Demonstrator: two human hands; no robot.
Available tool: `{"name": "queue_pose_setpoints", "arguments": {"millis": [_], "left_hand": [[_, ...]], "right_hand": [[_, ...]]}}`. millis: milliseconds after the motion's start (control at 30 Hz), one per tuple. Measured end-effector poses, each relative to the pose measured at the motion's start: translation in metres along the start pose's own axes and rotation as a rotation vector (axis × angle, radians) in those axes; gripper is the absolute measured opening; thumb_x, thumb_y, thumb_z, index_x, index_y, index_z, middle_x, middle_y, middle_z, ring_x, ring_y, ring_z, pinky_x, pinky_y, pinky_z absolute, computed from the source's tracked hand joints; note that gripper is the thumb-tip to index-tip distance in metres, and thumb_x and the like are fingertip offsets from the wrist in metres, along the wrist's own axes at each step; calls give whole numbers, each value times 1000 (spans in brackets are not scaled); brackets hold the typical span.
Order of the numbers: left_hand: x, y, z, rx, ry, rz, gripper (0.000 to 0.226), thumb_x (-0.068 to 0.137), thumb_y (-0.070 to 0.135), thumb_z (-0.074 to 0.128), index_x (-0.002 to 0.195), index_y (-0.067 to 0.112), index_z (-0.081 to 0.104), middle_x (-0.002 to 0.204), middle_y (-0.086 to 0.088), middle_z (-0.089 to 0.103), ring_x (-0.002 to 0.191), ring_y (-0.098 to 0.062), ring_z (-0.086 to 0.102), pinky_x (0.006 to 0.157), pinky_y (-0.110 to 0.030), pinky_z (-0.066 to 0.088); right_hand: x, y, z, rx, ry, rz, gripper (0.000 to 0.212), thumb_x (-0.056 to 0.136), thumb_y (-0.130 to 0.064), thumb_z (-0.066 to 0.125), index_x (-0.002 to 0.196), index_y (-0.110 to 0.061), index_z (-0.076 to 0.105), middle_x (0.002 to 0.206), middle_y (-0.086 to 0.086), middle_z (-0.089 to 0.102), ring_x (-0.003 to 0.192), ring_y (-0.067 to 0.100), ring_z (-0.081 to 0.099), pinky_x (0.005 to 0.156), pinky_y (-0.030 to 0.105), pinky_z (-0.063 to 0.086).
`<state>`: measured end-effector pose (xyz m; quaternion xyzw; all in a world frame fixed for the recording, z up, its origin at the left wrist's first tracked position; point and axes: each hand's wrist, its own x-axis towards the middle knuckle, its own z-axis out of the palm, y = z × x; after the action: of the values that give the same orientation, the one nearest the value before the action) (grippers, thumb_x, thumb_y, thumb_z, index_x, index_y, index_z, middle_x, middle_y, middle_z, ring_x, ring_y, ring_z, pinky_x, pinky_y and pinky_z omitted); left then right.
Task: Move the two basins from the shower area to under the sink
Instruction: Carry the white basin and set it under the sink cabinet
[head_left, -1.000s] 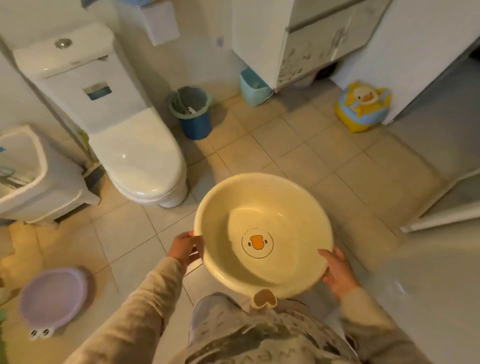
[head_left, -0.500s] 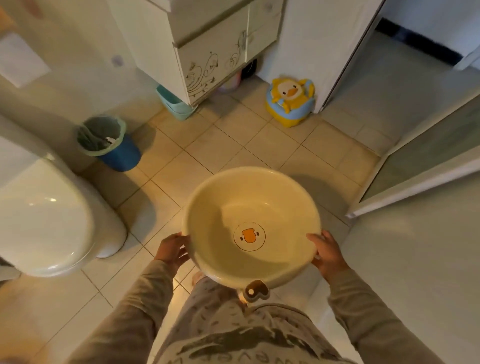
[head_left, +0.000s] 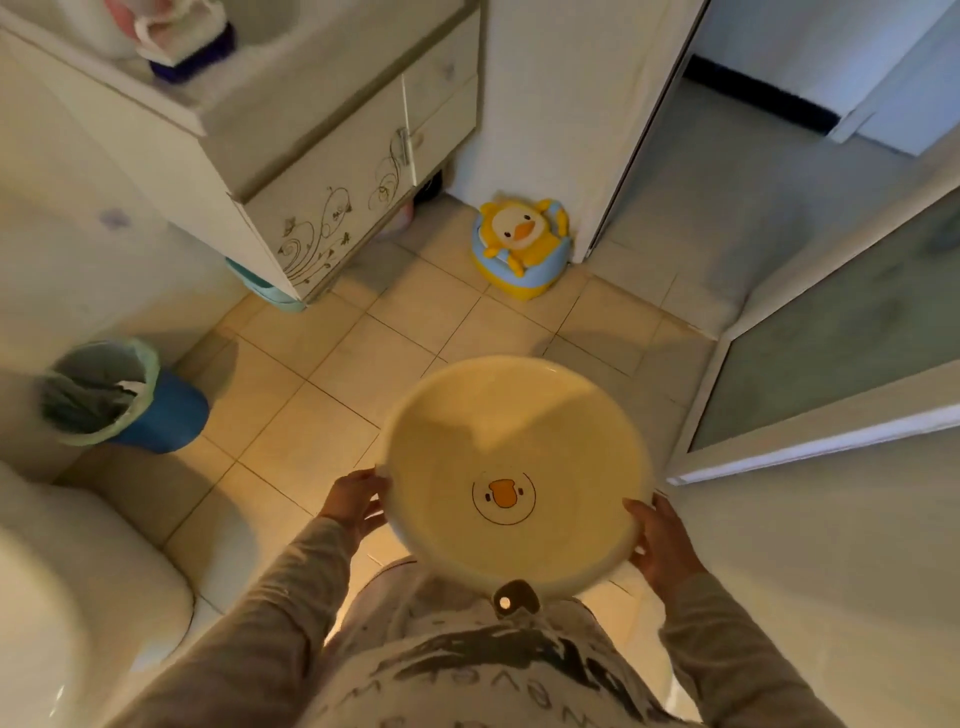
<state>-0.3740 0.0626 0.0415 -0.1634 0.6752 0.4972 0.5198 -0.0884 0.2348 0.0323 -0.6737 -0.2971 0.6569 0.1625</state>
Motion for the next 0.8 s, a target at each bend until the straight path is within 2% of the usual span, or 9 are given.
{"name": "queue_pose_setpoints", "arguments": {"millis": [200, 333, 467, 667, 800], "left_hand": [[36, 97, 46, 57, -44, 13, 18, 90, -3, 46, 107, 1, 50, 82, -8, 54, 72, -24, 51, 66, -35, 47], [56, 145, 77, 75, -78, 43, 29, 90, -4, 46, 118, 1, 51, 81, -9, 55, 71, -23, 51, 66, -34, 47], [78, 168, 104, 59, -46, 37, 41, 89, -4, 47, 130, -8, 46, 83, -9, 55, 72, -24, 52, 68, -36, 47], [107, 181, 153, -111, 72, -6, 41, 89, -4, 47, 130, -9, 47, 83, -9, 56, 72, -24, 52, 67, -35, 48], [112, 176, 186, -273, 181, -25, 35, 89, -3, 48, 124, -1, 51, 86, -8, 58, 75, -24, 54, 79, -43, 48]], "right_hand": [[44, -73, 34, 65, 16, -33, 42, 90, -10, 52, 131, -14, 47, 126, 13, 52, 108, 32, 50, 79, 41, 46], [77, -119, 49, 105, 5, -8, 39, 90, -9, 52, 129, -16, 48, 119, 11, 54, 105, 32, 50, 79, 42, 47], [117, -163, 59, 52, -18, -19, 41, 89, -11, 53, 130, -16, 48, 120, 10, 54, 107, 31, 50, 81, 43, 45], [190, -253, 76, -124, -143, -9, 40, 90, -11, 52, 130, -16, 47, 121, 12, 54, 106, 30, 50, 77, 39, 46], [234, -316, 92, -296, -263, -18, 30, 90, -12, 52, 119, -16, 51, 126, 15, 56, 104, 29, 52, 71, 34, 47]]}}
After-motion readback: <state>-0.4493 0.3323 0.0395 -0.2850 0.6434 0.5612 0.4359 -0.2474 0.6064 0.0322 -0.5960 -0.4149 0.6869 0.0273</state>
